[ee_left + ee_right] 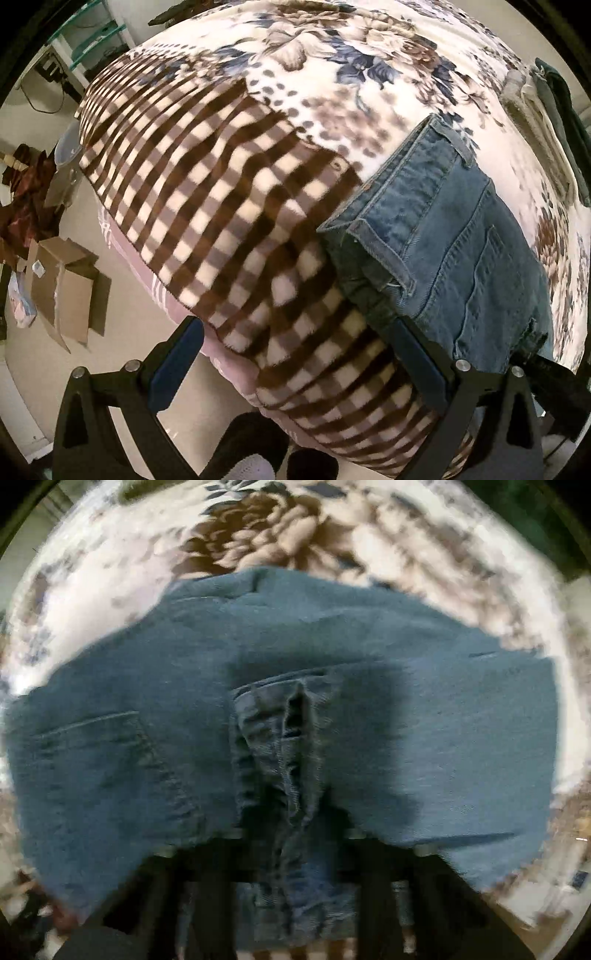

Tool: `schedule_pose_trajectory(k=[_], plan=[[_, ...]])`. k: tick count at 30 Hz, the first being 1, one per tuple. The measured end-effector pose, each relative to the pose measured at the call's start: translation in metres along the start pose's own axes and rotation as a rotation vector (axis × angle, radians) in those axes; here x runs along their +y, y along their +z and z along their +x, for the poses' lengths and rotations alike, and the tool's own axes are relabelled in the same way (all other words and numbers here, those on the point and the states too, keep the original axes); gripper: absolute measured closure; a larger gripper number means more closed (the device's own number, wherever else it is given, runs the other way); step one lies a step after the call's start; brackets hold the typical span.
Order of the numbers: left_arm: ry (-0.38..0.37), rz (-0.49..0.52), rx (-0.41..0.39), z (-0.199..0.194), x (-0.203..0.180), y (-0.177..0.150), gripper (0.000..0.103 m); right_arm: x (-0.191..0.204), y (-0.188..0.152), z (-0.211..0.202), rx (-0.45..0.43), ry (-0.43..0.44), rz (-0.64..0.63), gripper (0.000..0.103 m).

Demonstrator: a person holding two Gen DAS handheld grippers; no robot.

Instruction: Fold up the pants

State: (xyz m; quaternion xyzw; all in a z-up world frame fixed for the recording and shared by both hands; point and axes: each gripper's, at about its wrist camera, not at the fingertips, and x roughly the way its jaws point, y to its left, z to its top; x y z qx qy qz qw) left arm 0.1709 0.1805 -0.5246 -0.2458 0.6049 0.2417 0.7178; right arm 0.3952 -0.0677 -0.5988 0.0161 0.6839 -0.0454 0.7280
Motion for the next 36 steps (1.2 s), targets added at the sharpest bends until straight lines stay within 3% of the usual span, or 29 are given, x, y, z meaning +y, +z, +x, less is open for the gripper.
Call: schedule_pose_trajectory(k=[4, 7, 8, 10, 12, 15, 17, 19, 20, 24, 29, 36], plan=[[-0.012, -0.002, -0.003, 0.003, -0.004, 0.001, 0.000, -0.008, -0.007, -0.011, -0.028, 0.056, 0.058, 0.087], [-0.068, -0.022, -0.001, 0.007, -0.011, 0.003, 0.000, -0.029, -0.004, -0.001, 0.026, 0.155, 0.110, 0.081], [-0.087, -0.038, 0.001, 0.007, -0.012, 0.003, 0.000, -0.042, -0.001, 0.005, 0.053, 0.211, 0.128, 0.078], [-0.189, -0.107, -0.009, 0.010, -0.014, 0.007, 0.000, -0.063, 0.004, 0.004, 0.078, 0.338, 0.138, 0.054], [-0.237, -0.159, -0.018, 0.015, -0.015, 0.011, 0.000, -0.080, 0.005, -0.005, 0.057, 0.378, 0.124, 0.048], [-0.269, -0.229, -0.026, 0.031, -0.017, 0.018, 0.000, -0.106, 0.003, -0.017, 0.019, 0.378, 0.093, 0.047], [-0.308, -0.276, -0.008, 0.047, -0.016, 0.022, 0.006, -0.111, 0.010, -0.015, 0.031, 0.366, 0.107, 0.047], [-0.354, -0.331, -0.010, 0.057, -0.010, 0.025, 0.030, -0.113, 0.005, -0.013, 0.055, 0.357, 0.131, 0.047], [-0.394, -0.367, -0.038, 0.060, -0.004, 0.025, 0.054, -0.117, 0.004, -0.008, 0.070, 0.350, 0.151, 0.047], [-0.437, -0.367, -0.101, 0.052, 0.001, 0.020, 0.071, -0.123, 0.000, 0.007, 0.105, 0.350, 0.211, 0.047], [-0.491, -0.270, -0.214, 0.013, -0.007, 0.011, 0.075, -0.118, -0.002, 0.016, 0.101, 0.350, 0.204, 0.047], [-0.438, -0.233, -0.243, -0.001, -0.015, 0.005, 0.075, -0.109, -0.001, 0.016, 0.111, 0.323, 0.149, 0.047]])
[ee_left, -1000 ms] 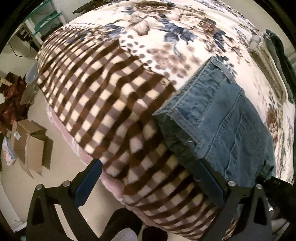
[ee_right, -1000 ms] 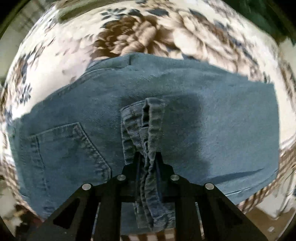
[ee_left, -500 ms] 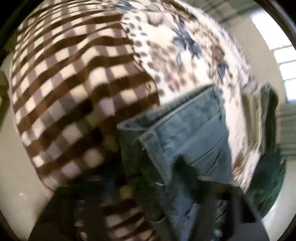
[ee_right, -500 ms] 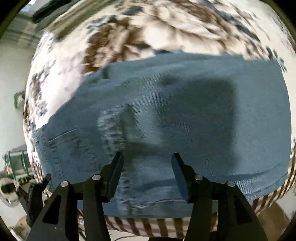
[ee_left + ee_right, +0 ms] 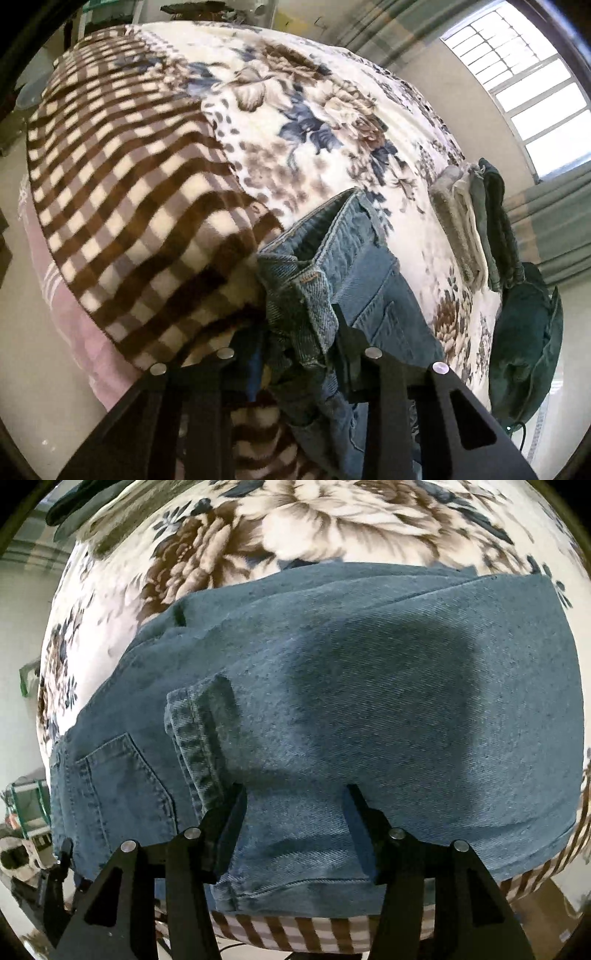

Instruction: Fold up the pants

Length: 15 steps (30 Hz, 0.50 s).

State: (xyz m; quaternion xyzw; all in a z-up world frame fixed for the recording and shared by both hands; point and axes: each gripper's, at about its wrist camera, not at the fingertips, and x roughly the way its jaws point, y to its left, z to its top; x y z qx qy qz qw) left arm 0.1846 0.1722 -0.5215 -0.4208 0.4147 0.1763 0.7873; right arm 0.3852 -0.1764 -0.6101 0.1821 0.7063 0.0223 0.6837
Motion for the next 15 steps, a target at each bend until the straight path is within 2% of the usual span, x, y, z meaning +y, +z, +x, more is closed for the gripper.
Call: schedule_pose_trajectory(k=[4, 8, 10, 13, 14, 15], plan=[[0.012, 0.025, -0.025, -0.020, -0.013, -0.013, 0.076, 0.006, 0.003, 0.005, 0.007, -0.002, -0.003, 0.047], [0.009, 0.073, -0.031, -0.013, -0.021, -0.017, 0.076, 0.006, 0.005, 0.008, 0.011, -0.003, 0.006, 0.045], [0.035, 0.034, -0.024, 0.007, -0.007, -0.007, 0.076, 0.010, 0.007, 0.010, 0.015, -0.002, 0.007, 0.044], [0.018, -0.063, 0.059, 0.040, 0.021, 0.008, 0.073, 0.011, 0.009, 0.009, 0.020, -0.006, -0.005, 0.043], [-0.004, -0.093, 0.070, 0.048, 0.029, 0.011, 0.069, 0.011, 0.010, 0.008, 0.022, -0.006, -0.010, 0.043], [-0.015, -0.112, 0.073, 0.054, 0.036, 0.012, 0.060, 0.011, 0.011, 0.008, 0.023, -0.005, -0.013, 0.042]])
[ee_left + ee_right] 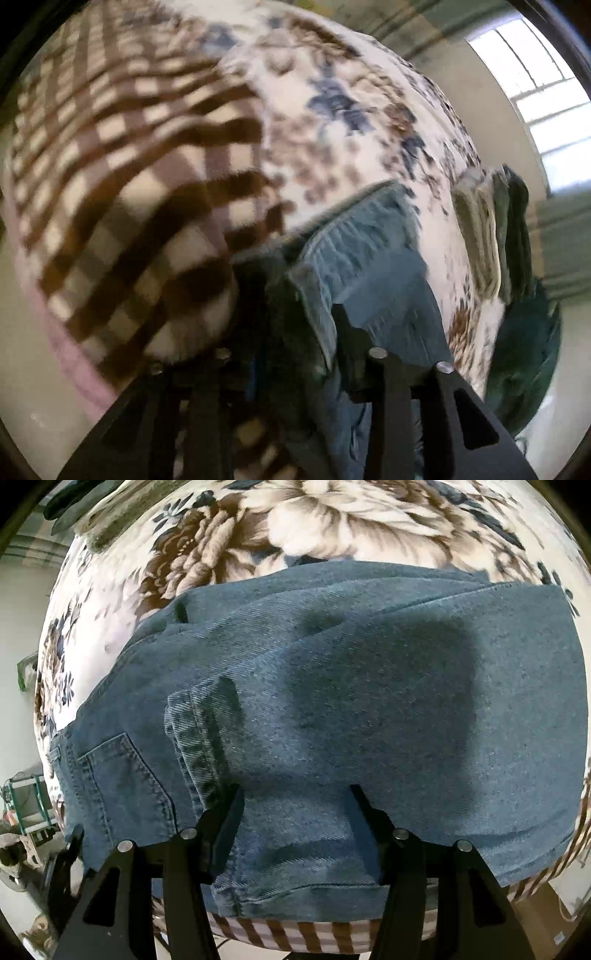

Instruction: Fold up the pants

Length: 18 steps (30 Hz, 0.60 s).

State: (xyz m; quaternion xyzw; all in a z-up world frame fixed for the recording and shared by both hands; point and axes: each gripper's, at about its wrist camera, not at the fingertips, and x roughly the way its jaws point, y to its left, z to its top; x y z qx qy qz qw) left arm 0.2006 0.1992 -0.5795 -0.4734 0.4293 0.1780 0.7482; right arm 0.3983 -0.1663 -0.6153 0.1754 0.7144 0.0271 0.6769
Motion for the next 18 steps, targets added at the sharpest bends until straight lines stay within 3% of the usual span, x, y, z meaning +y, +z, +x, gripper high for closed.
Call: schedule_pose_trajectory(k=[2, 4, 6, 8, 9, 12, 14, 18], plan=[[-0.017, -0.028, 0.010, 0.010, 0.007, 0.003, 0.053, -0.003, 0.001, 0.000, 0.002, 0.012, -0.002, 0.036], [-0.021, -0.032, 0.000, 0.014, 0.007, 0.004, 0.052, -0.005, 0.001, -0.002, -0.005, 0.001, -0.004, 0.035], [0.009, -0.009, -0.026, 0.010, -0.003, 0.002, 0.056, -0.006, 0.002, -0.007, -0.020, -0.019, -0.009, 0.035], [0.033, 0.042, -0.067, -0.001, -0.016, -0.002, 0.075, -0.006, 0.002, -0.011, -0.033, -0.028, -0.016, 0.035], [0.040, 0.096, -0.108, -0.014, -0.030, -0.006, 0.077, -0.009, 0.000, -0.014, -0.037, -0.030, -0.018, 0.035], [-0.014, 0.166, -0.168, -0.039, -0.052, -0.012, 0.079, -0.013, -0.001, -0.019, -0.037, -0.017, -0.012, 0.035], [-0.037, 0.179, -0.170, -0.042, -0.056, -0.011, 0.079, -0.013, 0.001, -0.023, -0.027, 0.043, 0.006, 0.035], [0.002, 0.128, -0.130, -0.019, -0.037, -0.001, 0.078, 0.009, 0.012, -0.020, -0.020, 0.098, -0.010, 0.035]])
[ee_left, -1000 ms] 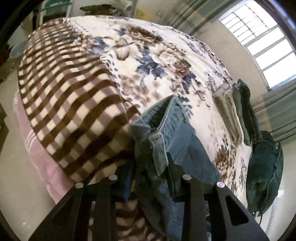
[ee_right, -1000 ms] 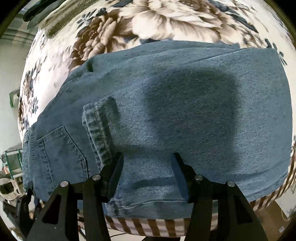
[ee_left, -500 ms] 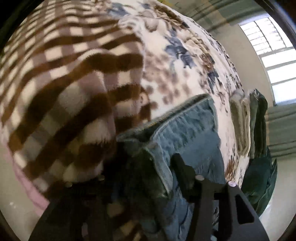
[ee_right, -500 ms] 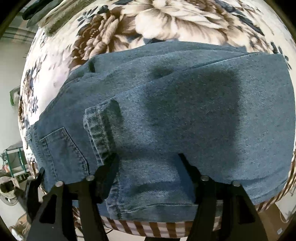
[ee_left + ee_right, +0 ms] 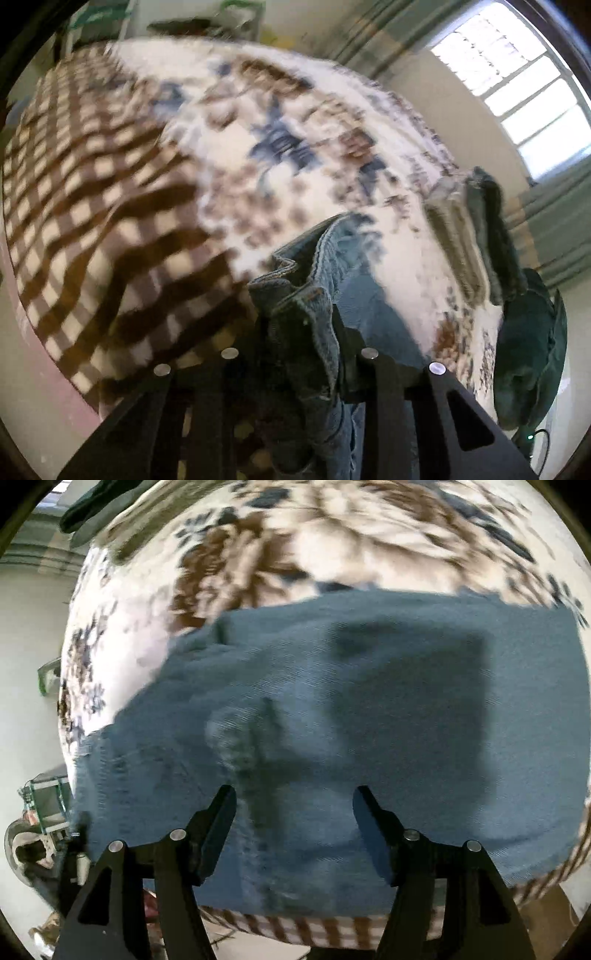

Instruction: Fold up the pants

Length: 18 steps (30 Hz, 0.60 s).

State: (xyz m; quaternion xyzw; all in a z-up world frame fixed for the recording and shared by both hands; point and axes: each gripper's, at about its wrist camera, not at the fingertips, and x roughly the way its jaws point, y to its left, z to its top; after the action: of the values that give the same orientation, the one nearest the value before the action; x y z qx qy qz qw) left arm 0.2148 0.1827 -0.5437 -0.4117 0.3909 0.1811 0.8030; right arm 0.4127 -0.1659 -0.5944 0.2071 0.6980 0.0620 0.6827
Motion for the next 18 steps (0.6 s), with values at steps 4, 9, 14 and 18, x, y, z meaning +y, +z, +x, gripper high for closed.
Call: schedule_pose_trajectory(k=[4, 9, 14, 18], plan=[[-0.005, -0.046, 0.033, 0.011, 0.020, -0.004, 0.077, 0.026, 0.016, 0.020, -0.012, -0.072, -0.040, 0.080], [0.014, -0.052, 0.054, 0.020, 0.023, -0.005, 0.066, 0.060, 0.010, 0.031, -0.035, -0.158, -0.178, 0.079], [0.011, -0.068, 0.068, 0.027, 0.024, -0.004, 0.062, 0.038, -0.006, 0.005, 0.008, -0.076, -0.164, 0.049], [0.004, -0.077, 0.074, 0.027, 0.025, -0.004, 0.062, 0.001, -0.034, -0.014, 0.038, -0.043, -0.083, 0.049]])
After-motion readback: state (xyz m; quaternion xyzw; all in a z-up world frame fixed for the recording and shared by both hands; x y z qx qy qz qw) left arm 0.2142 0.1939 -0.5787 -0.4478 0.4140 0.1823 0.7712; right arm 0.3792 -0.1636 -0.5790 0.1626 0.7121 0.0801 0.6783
